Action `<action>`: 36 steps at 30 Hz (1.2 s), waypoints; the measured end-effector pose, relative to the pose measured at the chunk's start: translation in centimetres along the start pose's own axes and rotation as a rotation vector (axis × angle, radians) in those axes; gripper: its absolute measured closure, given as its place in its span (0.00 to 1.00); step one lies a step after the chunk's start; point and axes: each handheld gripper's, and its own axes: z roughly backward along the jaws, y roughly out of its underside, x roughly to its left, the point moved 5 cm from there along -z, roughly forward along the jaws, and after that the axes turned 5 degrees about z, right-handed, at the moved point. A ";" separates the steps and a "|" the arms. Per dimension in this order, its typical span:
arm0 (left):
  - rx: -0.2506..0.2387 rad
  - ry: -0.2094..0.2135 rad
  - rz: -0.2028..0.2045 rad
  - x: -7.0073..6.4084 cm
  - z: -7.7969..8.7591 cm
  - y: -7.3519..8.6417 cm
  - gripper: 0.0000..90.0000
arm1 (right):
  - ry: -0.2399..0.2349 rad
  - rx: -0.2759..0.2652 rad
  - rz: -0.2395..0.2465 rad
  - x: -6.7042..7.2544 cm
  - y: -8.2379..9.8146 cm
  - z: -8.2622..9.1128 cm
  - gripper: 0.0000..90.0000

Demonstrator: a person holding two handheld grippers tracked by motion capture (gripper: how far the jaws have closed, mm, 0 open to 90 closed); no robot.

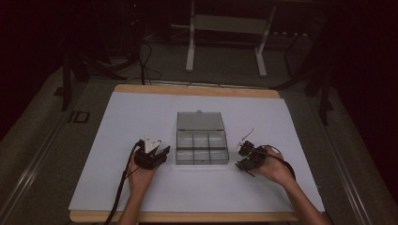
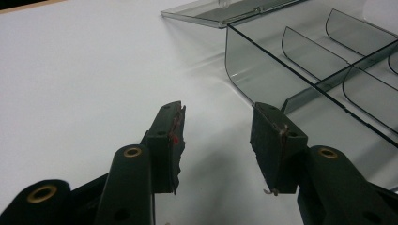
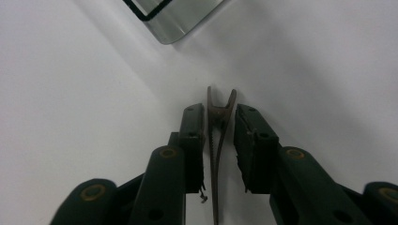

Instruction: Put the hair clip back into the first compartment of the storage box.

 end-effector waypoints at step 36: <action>0.000 -0.001 0.000 0.0 0.0 0.0 0.61 | 0.015 0.078 0.059 0.0 -0.1 -0.2 0.92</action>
